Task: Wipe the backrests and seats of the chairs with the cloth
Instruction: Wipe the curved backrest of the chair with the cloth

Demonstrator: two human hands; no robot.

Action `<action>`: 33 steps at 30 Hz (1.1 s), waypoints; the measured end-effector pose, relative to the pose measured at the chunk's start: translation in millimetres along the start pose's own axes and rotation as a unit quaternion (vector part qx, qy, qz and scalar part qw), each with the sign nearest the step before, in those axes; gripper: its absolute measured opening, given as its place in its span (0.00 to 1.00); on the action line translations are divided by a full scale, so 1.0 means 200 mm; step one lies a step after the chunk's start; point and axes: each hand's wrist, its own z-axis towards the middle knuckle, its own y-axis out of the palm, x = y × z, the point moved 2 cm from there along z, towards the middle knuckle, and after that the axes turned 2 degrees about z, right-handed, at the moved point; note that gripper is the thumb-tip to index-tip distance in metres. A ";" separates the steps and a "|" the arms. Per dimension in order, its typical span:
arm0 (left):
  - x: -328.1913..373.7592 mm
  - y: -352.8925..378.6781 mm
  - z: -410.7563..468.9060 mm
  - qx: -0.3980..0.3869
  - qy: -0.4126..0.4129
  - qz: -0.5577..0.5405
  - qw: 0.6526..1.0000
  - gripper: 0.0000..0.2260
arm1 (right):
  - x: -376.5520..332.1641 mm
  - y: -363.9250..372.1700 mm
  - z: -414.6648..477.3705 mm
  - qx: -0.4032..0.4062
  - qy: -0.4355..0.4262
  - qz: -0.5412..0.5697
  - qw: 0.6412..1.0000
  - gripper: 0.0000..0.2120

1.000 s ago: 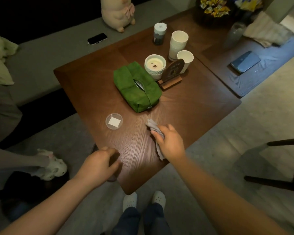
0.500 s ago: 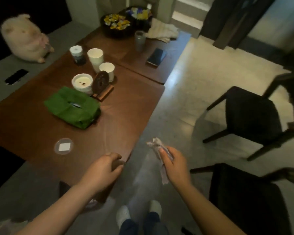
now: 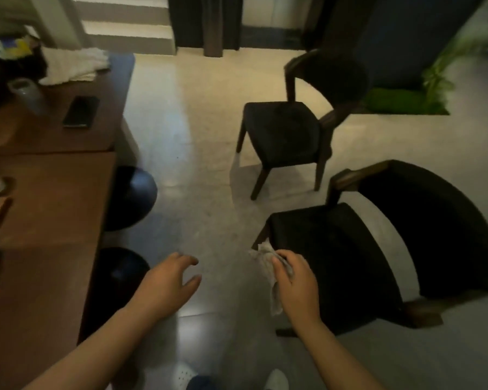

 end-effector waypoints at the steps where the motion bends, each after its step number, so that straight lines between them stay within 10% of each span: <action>1: 0.09 0.04 0.03 -0.006 0.012 0.007 1.000 0.18 | 0.06 -0.08 0.00 0.011 0.008 0.001 1.000 0.08; 14: 1.13 0.57 0.24 -0.088 0.133 0.035 0.987 0.16 | 0.67 -0.96 -0.05 0.132 0.120 0.018 0.984 0.03; 33: 1.36 0.79 0.70 -0.216 0.239 0.066 0.944 0.15 | 0.83 -1.20 -0.01 0.224 0.256 -0.015 0.940 0.03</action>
